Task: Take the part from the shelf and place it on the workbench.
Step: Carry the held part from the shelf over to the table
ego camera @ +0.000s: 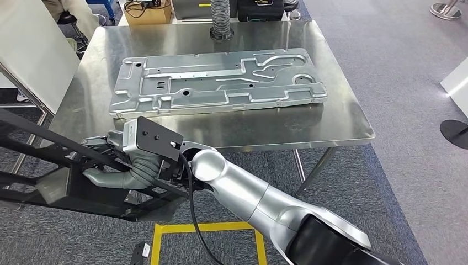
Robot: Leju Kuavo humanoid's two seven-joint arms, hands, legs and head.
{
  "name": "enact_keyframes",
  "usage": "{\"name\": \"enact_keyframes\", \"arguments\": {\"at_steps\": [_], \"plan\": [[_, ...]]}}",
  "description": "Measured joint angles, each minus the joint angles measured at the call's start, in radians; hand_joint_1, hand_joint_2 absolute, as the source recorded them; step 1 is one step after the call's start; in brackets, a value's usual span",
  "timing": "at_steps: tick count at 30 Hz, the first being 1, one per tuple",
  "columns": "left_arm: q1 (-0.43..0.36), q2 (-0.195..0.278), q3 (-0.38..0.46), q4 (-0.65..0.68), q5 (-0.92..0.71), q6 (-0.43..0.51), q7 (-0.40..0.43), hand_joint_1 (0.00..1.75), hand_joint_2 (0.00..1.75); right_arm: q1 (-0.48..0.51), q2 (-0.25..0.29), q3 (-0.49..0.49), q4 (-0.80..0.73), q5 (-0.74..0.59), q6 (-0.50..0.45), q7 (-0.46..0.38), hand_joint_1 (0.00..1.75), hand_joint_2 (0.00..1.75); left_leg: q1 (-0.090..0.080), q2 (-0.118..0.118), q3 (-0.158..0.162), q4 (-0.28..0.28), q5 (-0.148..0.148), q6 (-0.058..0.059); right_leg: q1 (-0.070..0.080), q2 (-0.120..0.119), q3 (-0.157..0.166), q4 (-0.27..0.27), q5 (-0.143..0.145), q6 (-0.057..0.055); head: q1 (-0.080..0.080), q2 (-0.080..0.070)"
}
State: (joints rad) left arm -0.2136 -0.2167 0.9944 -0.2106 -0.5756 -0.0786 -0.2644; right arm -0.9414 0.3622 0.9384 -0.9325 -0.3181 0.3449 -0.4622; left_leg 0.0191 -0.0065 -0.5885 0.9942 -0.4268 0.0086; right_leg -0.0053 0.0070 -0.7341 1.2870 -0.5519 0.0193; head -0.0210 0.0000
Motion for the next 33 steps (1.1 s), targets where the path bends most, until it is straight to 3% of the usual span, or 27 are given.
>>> {"name": "enact_keyframes", "arguments": {"at_steps": [2, 4, 6, 9, 10, 12, 13, 14, 15, 16, 18, 19, 20, 24, 26, 28, 29, 30, 31, 33], "plan": [[0.000, 0.000, 0.000, 0.000, 0.000, 0.000, 0.000, 0.00, 1.75, 0.000, 0.000, 0.000, 0.000, 0.000, 0.000, 0.000, 1.75, 1.75, 0.000, -0.002, 0.013, 0.001, -0.010, -0.005, -0.001, -0.001, 0.056, -0.141, 0.087, -0.006, 0.000, 0.000], [-0.001, -0.002, 0.000, 0.000, 0.000, 0.000, 0.000, 0.00, 1.75, -0.002, 0.000, 0.000, 0.000, -0.001, 0.000, 0.000, 1.75, 1.75, -0.003, -0.003, 0.019, 0.004, -0.018, -0.014, 0.004, -0.002, 0.106, -0.260, 0.135, -0.016, 0.000, 0.000], [-0.001, -0.002, 0.000, 0.000, 0.001, 0.000, 0.001, 0.00, 1.75, -0.003, 0.000, 0.000, 0.001, -0.001, 0.000, -0.001, 1.75, 1.75, -0.004, -0.002, 0.020, 0.003, -0.023, -0.026, 0.010, 0.000, 0.116, -0.285, 0.135, -0.026, -0.001, 0.000], [-0.002, -0.002, 0.000, 0.000, 0.001, 0.000, 0.000, 0.00, 1.75, -0.006, 0.001, 0.000, 0.000, -0.002, 0.001, -0.001, 1.75, 1.75, 0.000, 0.000, 0.018, 0.022, -0.041, -0.043, 0.005, 0.002, 0.128, -0.297, 0.135, -0.041, -0.001, 0.000], [-0.002, -0.002, 0.000, 0.000, 0.001, 0.000, 0.000, 0.00, 1.75, -0.007, 0.002, 0.000, 0.000, -0.003, 0.001, -0.002, 1.75, 1.75, 0.000, 0.000, 0.001, 0.061, -0.062, -0.047, 0.003, 0.001, 0.134, -0.301, 0.135, -0.045, -0.002, 0.000], [-0.001, -0.002, 0.000, 0.000, 0.001, 0.000, 0.000, 0.00, 1.75, -0.008, 0.003, 0.000, 0.001, -0.004, 0.002, -0.002, 1.75, 1.75, 0.002, 0.001, -0.066, 0.194, -0.121, -0.053, 0.003, 0.000, 0.140, -0.302, 0.130, -0.052, -0.003, 0.000], [0.000, -0.002, 0.000, 0.000, 0.001, 0.000, 0.000, 0.00, 1.75, -0.007, 0.003, 0.000, 0.002, -0.005, 0.003, -0.002, 1.75, 1.75, 0.002, 0.001, -0.103, 0.258, -0.141, -0.055, 0.004, 0.000, 0.141, -0.301, 0.127, -0.053, -0.003, 0.000], [0.001, -0.001, 0.000, 0.000, 0.001, 0.000, 0.000, 0.00, 1.75, -0.005, 0.002, 0.000, 0.003, -0.005, 0.004, -0.002, 1.75, 1.75, 0.003, 0.001, -0.128, 0.293, -0.142, -0.056, 0.005, 0.000, 0.143, -0.299, 0.124, -0.054, -0.003, 0.000], [0.002, -0.001, 0.000, 0.000, 0.001, 0.000, 0.000, 0.00, 1.75, -0.004, 0.003, 0.000, 0.004, -0.005, 0.004, -0.002, 1.75, 1.75, 0.002, 0.001, -0.132, 0.286, -0.121, -0.055, 0.005, 0.001, 0.145, -0.297, 0.120, -0.054, -0.003, 0.000], [0.002, 0.000, 0.000, 0.000, 0.001, 0.000, 0.000, 0.00, 1.75, -0.003, 0.003, 0.000, 0.005, -0.005, 0.004, -0.002, 1.75, 1.75, 0.002, 0.001, -0.115, 0.237, -0.082, -0.053, 0.005, 0.002, 0.150, -0.294, 0.114, -0.052, -0.003, 0.000], [0.002, 0.000, 0.000, 0.000, 0.001, 0.000, 0.000, 0.00, 1.75, -0.004, 0.003, 0.000, 0.005, -0.005, 0.005, -0.002, 1.75, 1.75, 0.000, 0.002, -0.051, 0.091, -0.007, -0.046, 0.007, 0.003, 0.162, -0.290, 0.102, -0.047, -0.003, 0.000], [0.001, 0.000, 0.000, 0.000, 0.001, 0.000, 0.000, 0.00, 1.75, -0.005, 0.003, 0.000, 0.006, -0.005, 0.006, -0.002, 1.75, 1.75, -0.002, 0.001, -0.027, 0.040, 0.010, -0.041, 0.008, 0.003, 0.165, -0.289, 0.099, -0.042, -0.003, 0.000], [0.001, 0.000, 0.000, 0.000, 0.001, 0.001, 0.000, 0.00, 1.75, -0.005, 0.002, 0.000, 0.006, -0.005, 0.006, -0.002, 1.75, 1.75, -0.005, 0.001, -0.015, 0.014, 0.013, -0.036, 0.009, 0.004, 0.165, -0.289, 0.097, -0.038, -0.002, 0.000], [0.001, 0.000, 0.000, 0.000, 0.001, 0.002, 0.000, 0.00, 1.75, -0.008, 0.003, 0.000, 0.005, -0.005, 0.005, -0.002, 1.75, 1.75, -0.003, 0.000, -0.009, 0.001, 0.009, -0.015, 0.009, 0.002, 0.158, -0.275, 0.084, -0.017, 0.001, 0.000], [-0.001, -0.001, 0.000, 0.000, 0.001, 0.002, 0.000, 0.00, 1.75, -0.010, 0.003, 0.000, 0.005, -0.005, 0.002, -0.002, 1.75, 1.75, 0.000, 0.001, -0.006, -0.004, 0.010, -0.006, 0.007, 0.000, 0.113, -0.186, 0.038, -0.008, 0.003, 0.000], [-0.001, -0.001, 0.000, 0.000, 0.001, 0.002, 0.001, 0.00, 1.75, -0.009, 0.001, 0.000, 0.007, -0.003, -0.001, -0.002, 1.75, 1.75, 0.000, 0.002, -0.005, -0.004, 0.007, -0.001, 0.004, 0.000, 0.033, -0.041, -0.016, -0.002, 0.003, 0.000], [-0.001, -0.001, 0.000, 0.000, 0.001, 0.002, 0.001, 0.00, 1.75, -0.007, 0.000, 0.000, 0.009, -0.001, -0.002, -0.002, 1.75, 1.75, 0.000, 0.002, -0.004, -0.003, 0.005, 0.000, 0.003, 0.000, 0.003, 0.006, -0.024, -0.001, 0.003, 0.000], [-0.001, -0.001, 0.000, 0.000, 0.001, 0.002, 0.001, 0.00, 1.75, -0.006, -0.001, 0.000, 0.010, 0.002, -0.002, -0.002, 1.75, 1.75, -0.001, 0.001, -0.002, -0.001, 0.002, 0.000, 0.001, -0.001, -0.009, 0.014, -0.009, -0.001, 0.003, 0.000], [-0.001, -0.001, 0.000, 0.000, 0.000, 0.001, 0.001, 0.00, 1.75, -0.005, -0.002, 0.000, 0.011, 0.005, -0.003, -0.002, 1.75, 1.75, -0.001, 0.000, 0.001, 0.000, -0.001, -0.001, 0.000, -0.001, 0.002, -0.024, 0.025, -0.002, 0.003, 0.000], [-0.001, -0.002, 0.000, 0.000, 0.000, 0.000, 0.001, 0.00, 1.75, -0.007, -0.002, -0.001, 0.012, 0.013, -0.004, -0.002, 1.75, 1.75, -0.001, -0.002, 0.011, 0.003, -0.011, -0.007, 0.001, -0.001, 0.065, -0.169, 0.105, -0.011, 0.003, 0.000]]}}
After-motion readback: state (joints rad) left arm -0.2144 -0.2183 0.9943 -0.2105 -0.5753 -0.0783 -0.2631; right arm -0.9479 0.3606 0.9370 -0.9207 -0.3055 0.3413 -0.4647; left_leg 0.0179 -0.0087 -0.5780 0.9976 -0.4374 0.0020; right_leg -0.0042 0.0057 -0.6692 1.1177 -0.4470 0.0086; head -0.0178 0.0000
